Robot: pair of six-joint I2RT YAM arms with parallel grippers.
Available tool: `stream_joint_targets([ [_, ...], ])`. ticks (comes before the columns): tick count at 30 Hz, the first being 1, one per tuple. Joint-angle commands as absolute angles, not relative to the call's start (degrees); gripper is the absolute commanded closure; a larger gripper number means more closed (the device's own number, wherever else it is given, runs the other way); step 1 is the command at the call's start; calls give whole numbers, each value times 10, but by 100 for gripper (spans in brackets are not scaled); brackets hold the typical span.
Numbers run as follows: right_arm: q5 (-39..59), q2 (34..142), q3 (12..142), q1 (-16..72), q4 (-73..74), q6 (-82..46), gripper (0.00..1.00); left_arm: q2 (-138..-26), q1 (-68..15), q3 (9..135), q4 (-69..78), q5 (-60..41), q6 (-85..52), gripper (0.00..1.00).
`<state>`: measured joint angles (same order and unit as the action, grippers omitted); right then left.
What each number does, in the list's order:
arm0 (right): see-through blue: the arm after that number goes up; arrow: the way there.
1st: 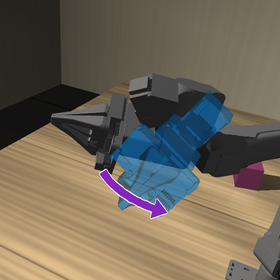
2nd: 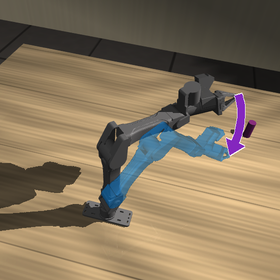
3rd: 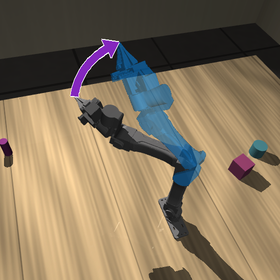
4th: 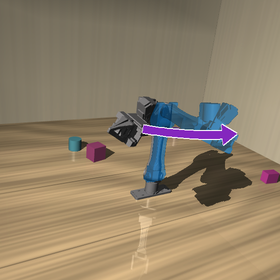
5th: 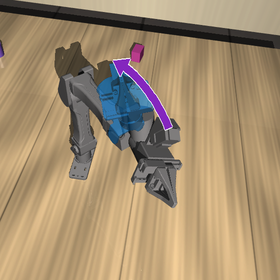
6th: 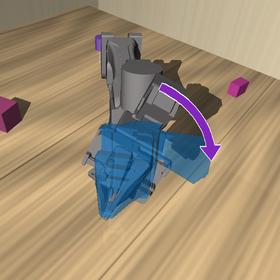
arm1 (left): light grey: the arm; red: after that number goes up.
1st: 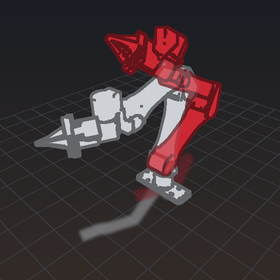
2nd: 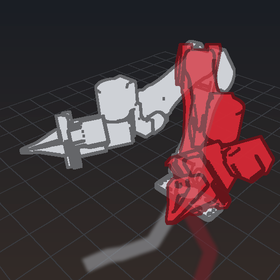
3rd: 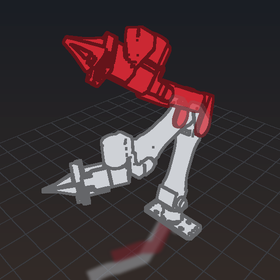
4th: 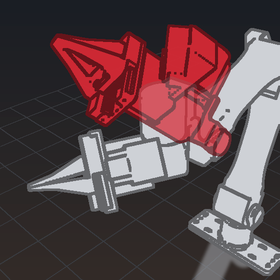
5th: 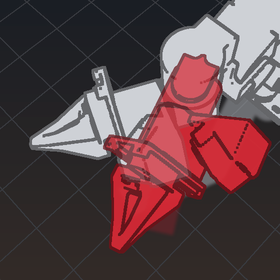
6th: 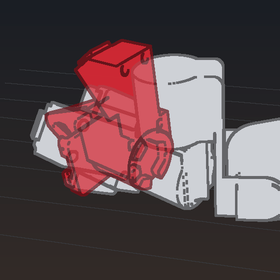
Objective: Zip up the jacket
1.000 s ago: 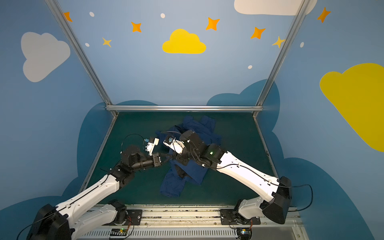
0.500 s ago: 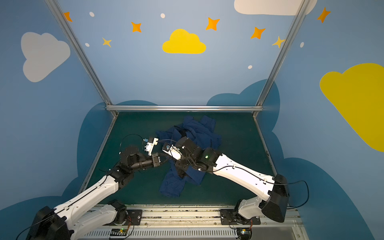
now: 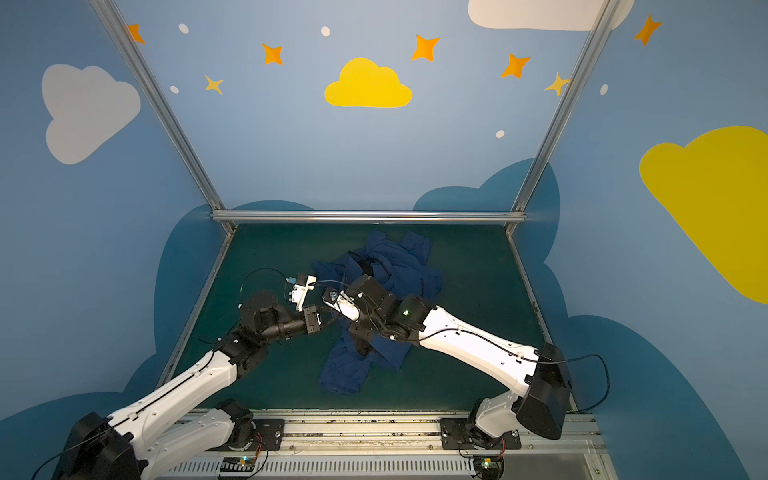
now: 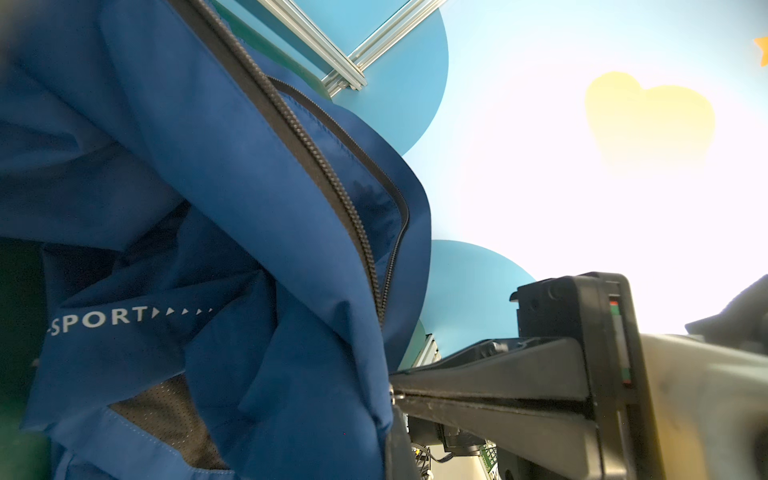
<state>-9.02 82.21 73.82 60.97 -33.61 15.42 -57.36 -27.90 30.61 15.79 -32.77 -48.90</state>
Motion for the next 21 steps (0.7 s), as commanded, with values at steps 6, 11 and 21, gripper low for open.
stream_joint_targets([
  [6,-112,844,817,589,-410,135,100,-569,-280,339,77,-347,-414,97],
  [11,-114,870,860,561,-441,116,100,-570,-282,349,78,-361,-411,97],
  [21,-113,895,946,522,-468,123,100,-577,-266,424,-15,-383,-327,97],
])
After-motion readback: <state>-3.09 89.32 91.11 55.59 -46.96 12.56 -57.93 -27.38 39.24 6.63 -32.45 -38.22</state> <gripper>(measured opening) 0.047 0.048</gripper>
